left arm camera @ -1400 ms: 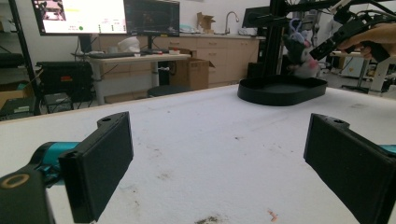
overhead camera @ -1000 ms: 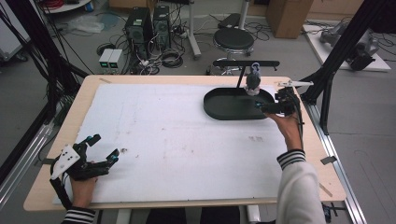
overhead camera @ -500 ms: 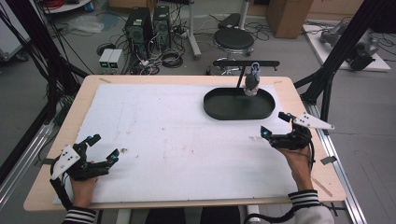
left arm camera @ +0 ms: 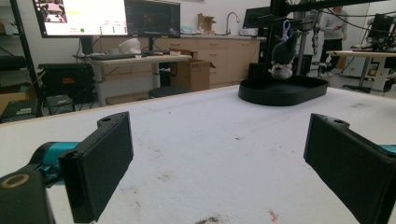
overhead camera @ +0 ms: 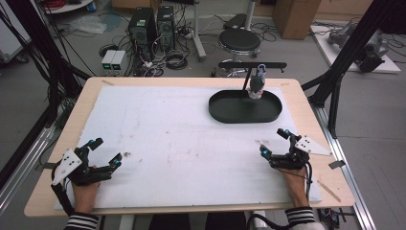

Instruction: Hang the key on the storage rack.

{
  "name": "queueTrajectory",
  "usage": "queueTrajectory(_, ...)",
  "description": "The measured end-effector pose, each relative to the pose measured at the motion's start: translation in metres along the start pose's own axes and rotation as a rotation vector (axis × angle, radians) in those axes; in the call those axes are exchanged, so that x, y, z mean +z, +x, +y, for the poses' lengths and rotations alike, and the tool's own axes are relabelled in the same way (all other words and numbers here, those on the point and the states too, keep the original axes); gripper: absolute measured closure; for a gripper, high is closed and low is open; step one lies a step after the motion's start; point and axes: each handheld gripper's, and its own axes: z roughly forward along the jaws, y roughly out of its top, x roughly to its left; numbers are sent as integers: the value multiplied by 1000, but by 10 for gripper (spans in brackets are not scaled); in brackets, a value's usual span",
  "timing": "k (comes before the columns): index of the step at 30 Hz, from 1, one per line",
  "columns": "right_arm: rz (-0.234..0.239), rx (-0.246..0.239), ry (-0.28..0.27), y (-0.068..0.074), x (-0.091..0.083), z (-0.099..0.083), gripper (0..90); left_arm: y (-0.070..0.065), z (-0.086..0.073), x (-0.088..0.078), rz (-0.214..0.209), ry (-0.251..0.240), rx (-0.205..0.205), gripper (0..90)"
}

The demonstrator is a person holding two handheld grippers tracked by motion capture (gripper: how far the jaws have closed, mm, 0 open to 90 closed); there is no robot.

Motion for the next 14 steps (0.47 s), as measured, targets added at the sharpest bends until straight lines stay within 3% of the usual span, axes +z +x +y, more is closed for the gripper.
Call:
queueTrajectory(3,-4,-4,-19,2,1,-10,4,0,0,0,1,-3,0,86)
queueTrajectory(8,-36,-61,-39,9,-1,-11,4,0,0,0,-1,-5,-2,86)
queueTrajectory(14,-44,-49,-38,9,-1,-11,4,0,0,-1,1,-12,-1,86)
